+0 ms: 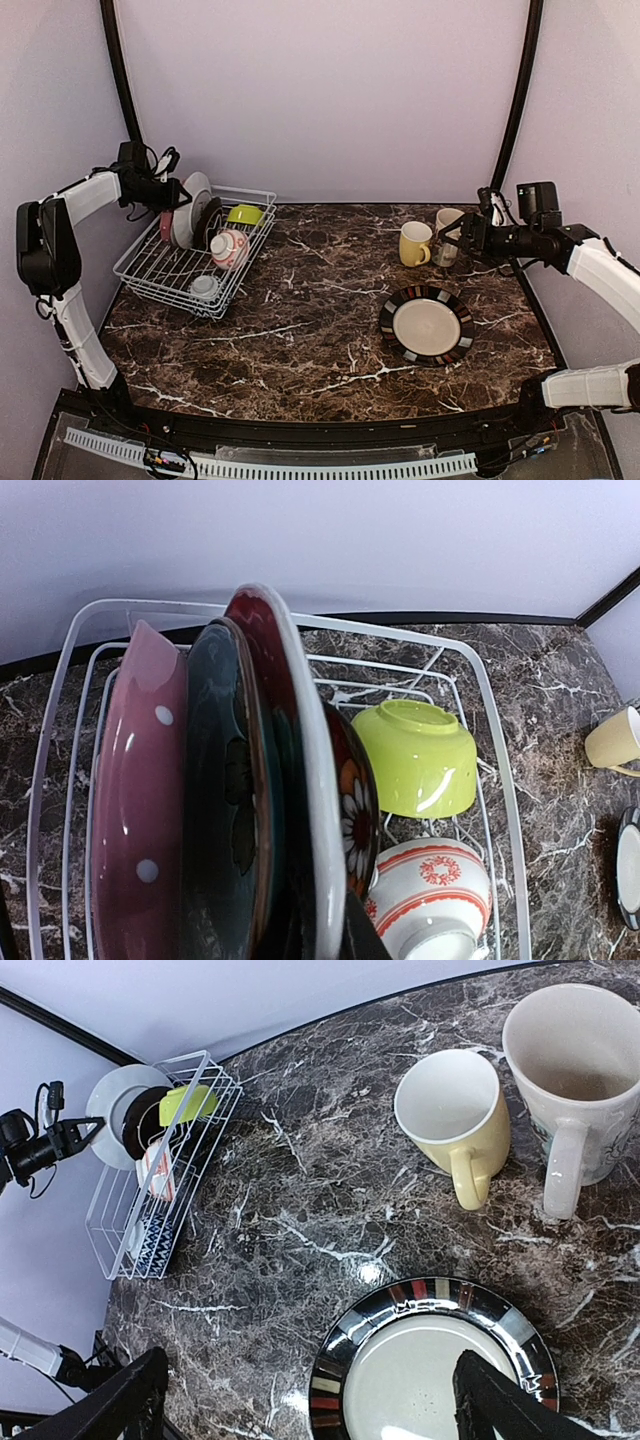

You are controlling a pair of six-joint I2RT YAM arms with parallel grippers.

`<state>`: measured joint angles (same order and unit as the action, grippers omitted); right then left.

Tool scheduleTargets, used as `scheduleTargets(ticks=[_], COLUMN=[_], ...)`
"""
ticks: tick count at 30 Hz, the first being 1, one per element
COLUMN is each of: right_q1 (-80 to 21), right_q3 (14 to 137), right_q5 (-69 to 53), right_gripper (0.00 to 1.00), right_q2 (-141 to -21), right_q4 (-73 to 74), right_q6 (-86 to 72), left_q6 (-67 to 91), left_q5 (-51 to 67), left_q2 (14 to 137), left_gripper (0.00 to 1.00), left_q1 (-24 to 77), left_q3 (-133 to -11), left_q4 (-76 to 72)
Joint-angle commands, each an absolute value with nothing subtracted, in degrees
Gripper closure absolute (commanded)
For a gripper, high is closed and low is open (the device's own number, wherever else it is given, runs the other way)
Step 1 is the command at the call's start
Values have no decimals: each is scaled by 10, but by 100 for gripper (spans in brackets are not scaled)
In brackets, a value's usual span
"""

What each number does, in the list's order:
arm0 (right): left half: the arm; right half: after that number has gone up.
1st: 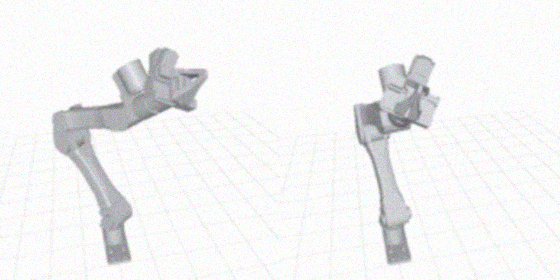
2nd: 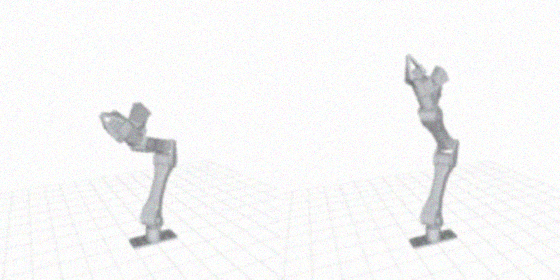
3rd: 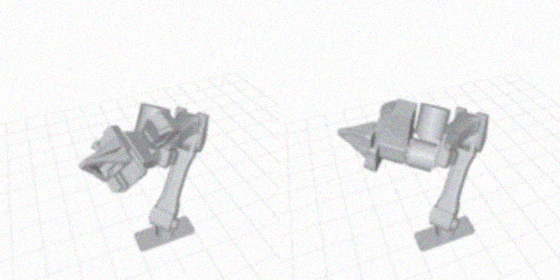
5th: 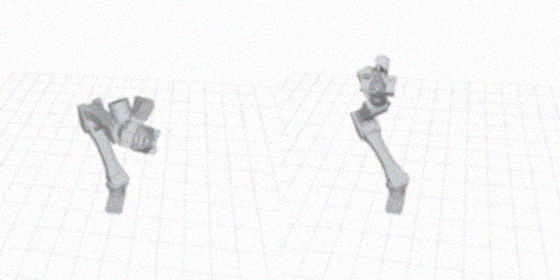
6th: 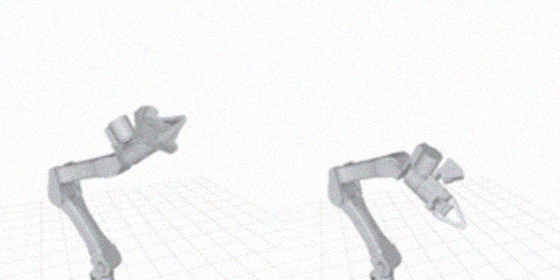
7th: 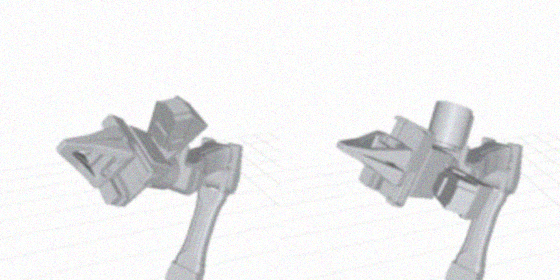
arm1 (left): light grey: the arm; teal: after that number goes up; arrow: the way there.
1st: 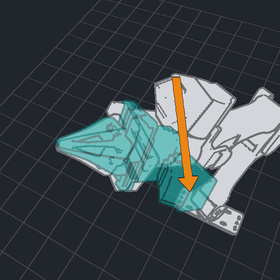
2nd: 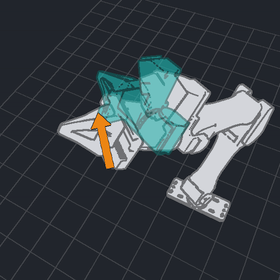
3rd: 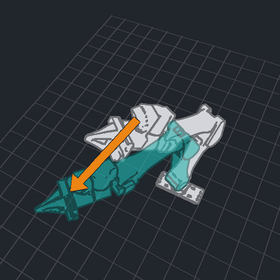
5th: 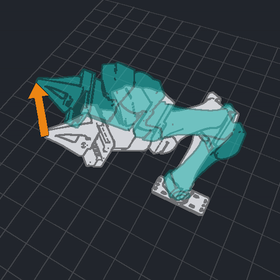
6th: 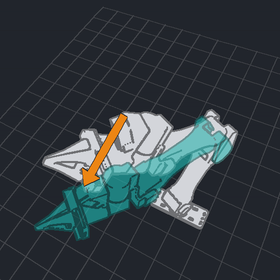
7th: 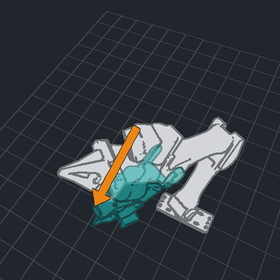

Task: Unload the mixed dishes from the dish rack
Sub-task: Grab the plate from the dish rack.

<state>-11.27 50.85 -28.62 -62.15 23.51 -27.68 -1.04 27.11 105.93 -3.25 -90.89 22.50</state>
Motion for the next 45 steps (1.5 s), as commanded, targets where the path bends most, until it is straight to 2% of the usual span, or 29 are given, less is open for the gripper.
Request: scheduleTargets(ticks=[1, 16, 33, 45], right_q1=[-117, -117, -117, -133], right_q3=[525, 556, 592, 607], right_q5=[-281, -232, -248, -243], right_gripper=[3, 1, 1, 1], right_q2=[-619, -634, -648, -641], right_q4=[234, 272, 273, 283], right_q6=[-274, -234, -246, -249], left_q6=[33, 18, 46, 6], left_q5=[307, 291, 267, 203], left_q2=[979, 892, 824, 768], left_gripper=[99, 99, 99, 99], left_q1=[-26, -26, -14, 115], left_q3=[-906, -893, -917, -962], left_q4=[233, 231, 265, 289])
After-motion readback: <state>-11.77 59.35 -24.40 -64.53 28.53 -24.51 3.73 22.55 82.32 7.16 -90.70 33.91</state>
